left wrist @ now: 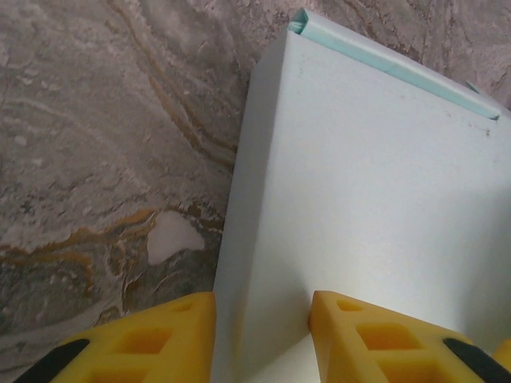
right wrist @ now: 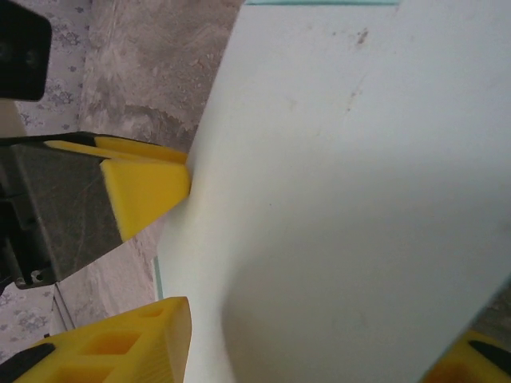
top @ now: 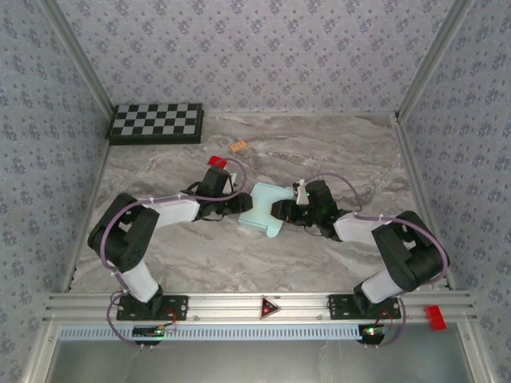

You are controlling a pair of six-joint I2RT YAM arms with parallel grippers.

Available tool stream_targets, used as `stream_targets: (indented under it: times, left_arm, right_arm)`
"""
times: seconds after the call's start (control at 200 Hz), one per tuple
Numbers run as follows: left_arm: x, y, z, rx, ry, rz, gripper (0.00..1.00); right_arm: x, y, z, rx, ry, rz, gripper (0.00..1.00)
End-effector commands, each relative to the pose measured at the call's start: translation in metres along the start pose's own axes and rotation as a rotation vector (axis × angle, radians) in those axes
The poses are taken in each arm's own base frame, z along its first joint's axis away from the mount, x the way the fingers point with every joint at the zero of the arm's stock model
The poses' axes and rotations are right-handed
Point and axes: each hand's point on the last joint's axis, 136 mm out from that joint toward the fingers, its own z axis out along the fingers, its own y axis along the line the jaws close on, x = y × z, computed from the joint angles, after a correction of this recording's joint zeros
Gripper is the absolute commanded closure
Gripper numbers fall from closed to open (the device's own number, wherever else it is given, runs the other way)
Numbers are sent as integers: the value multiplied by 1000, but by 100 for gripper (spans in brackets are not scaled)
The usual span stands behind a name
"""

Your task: Fold the paper box

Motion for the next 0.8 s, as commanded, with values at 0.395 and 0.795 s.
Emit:
stream_targets:
  times: [0.395,0.795]
  left_arm:
    - [6,-30,21,175,85,-5,57]
    - [4,-32,21,181,82,-2,55]
  right_arm:
    - [-25,41,-15,-28,-58,-142,49]
    - [-44,56,-19,-18,-93,-172,49]
